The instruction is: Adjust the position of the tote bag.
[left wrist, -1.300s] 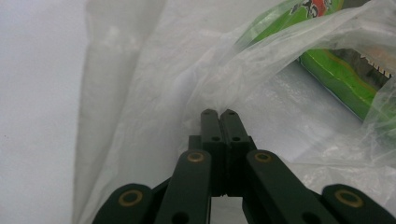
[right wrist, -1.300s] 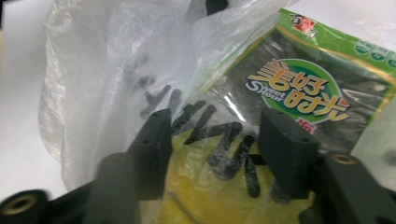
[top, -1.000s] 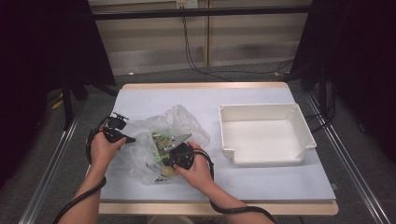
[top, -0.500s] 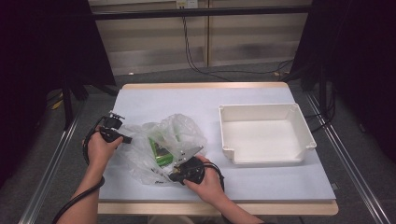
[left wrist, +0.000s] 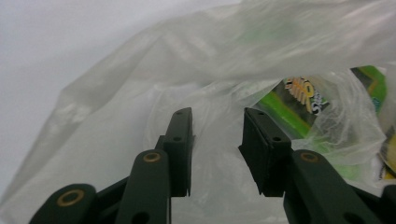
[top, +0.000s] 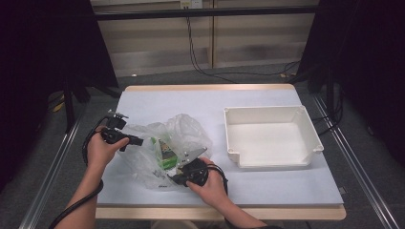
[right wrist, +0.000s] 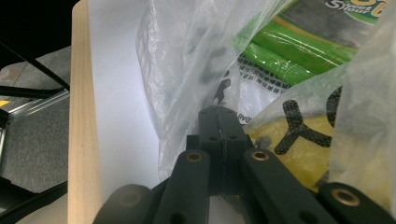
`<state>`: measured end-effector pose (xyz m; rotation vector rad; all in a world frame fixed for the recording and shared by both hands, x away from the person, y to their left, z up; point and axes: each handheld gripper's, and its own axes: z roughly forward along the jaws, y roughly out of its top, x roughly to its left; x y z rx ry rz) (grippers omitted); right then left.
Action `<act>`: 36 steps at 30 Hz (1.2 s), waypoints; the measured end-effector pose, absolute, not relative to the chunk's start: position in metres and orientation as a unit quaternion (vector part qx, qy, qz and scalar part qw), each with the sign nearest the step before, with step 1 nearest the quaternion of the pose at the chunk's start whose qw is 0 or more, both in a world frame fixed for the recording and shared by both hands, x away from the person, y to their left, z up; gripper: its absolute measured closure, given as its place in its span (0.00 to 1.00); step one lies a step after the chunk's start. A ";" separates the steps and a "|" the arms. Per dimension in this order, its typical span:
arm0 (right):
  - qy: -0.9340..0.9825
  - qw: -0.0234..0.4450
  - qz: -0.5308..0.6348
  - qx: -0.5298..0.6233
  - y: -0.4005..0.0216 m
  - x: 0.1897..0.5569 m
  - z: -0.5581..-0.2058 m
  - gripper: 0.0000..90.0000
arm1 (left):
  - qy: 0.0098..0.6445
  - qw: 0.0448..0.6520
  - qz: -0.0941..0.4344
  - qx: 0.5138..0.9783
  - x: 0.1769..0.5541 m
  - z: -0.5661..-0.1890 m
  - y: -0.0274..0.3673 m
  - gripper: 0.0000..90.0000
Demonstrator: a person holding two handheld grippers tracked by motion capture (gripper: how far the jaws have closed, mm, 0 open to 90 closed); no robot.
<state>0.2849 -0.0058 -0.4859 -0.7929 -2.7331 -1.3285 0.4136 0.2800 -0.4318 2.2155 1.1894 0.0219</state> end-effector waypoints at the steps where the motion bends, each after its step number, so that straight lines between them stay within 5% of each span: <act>1: -0.870 -0.001 -0.423 -0.253 -0.006 0.285 -0.486 1.00 | 0.445 0.309 0.007 0.841 0.413 -0.431 0.279 0.67; 18: -0.866 0.000 -0.428 -0.261 -0.005 0.289 -0.487 1.00 | 0.424 0.318 0.005 0.848 0.414 -0.419 0.276 0.48; 21: -0.865 0.002 -0.429 -0.262 -0.005 0.290 -0.487 1.00 | 0.420 0.319 0.002 0.850 0.412 -0.414 0.276 0.54; 24: -0.867 -0.001 -0.425 -0.260 -0.005 0.290 -0.487 1.00 | 0.414 0.309 -0.009 0.856 0.411 -0.410 0.277 0.75; 27: -0.866 -0.001 -0.427 -0.259 -0.006 0.290 -0.486 1.00 | 0.405 0.305 -0.020 0.862 0.408 -0.409 0.274 0.82; 36: -0.866 -0.005 -0.427 -0.261 -0.006 0.292 -0.486 1.00 | 0.414 0.338 -0.050 0.844 0.403 -0.416 0.254 0.47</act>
